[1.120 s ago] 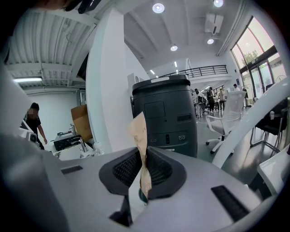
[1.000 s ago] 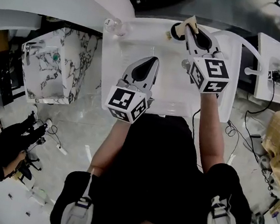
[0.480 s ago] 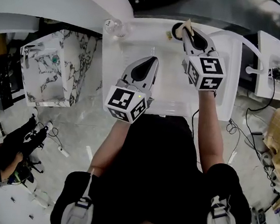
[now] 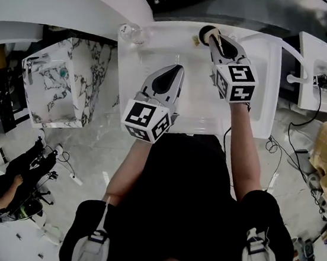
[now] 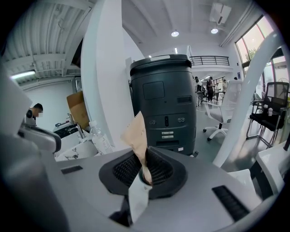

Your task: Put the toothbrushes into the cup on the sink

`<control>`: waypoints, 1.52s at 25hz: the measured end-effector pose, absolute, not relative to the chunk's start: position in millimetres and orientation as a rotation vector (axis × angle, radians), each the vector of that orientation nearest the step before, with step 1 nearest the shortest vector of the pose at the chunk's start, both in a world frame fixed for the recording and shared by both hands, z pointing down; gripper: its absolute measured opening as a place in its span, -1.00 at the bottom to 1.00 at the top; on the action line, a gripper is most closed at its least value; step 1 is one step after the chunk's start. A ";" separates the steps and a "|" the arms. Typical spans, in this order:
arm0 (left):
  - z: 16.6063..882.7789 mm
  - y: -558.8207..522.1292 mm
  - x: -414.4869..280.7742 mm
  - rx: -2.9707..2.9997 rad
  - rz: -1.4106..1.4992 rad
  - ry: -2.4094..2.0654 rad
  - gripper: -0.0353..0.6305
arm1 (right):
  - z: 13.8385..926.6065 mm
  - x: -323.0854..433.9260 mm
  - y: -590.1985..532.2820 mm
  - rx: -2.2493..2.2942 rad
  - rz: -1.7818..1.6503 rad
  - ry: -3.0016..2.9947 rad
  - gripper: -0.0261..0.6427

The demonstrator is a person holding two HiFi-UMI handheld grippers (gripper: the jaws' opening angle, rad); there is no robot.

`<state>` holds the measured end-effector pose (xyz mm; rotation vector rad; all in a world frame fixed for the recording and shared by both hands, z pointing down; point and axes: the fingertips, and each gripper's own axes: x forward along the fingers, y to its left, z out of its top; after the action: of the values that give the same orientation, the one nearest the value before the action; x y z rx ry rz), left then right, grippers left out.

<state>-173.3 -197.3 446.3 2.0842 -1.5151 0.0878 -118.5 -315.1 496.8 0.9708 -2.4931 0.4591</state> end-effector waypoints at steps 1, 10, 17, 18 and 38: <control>446.3 -197.5 -173.3 2.087 0.088 -1.513 -0.85 | 499.4 -118.6 -314.7 0.968 0.463 -2.487 -0.77; 448.3 -197.9 -177.2 2.086 0.102 -1.515 -0.85 | 518.4 -118.3 -313.2 0.942 0.495 -2.443 -0.77; 449.1 -199.0 -174.0 2.090 0.106 -1.507 -0.85 | 525.8 -116.7 -312.6 0.929 0.514 -2.425 -0.77; 448.8 -198.8 -173.4 2.091 0.107 -1.506 -0.85 | 526.0 -116.7 -312.5 0.928 0.516 -2.424 -0.77; 448.1 -198.6 -175.1 2.082 0.104 -1.522 -0.85 | 525.8 -117.8 -305.2 0.884 0.540 -2.440 -0.64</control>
<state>-175.1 -198.6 448.1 2.0821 -1.5221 0.1036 -117.8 -305.2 525.8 0.8840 -2.4401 0.5396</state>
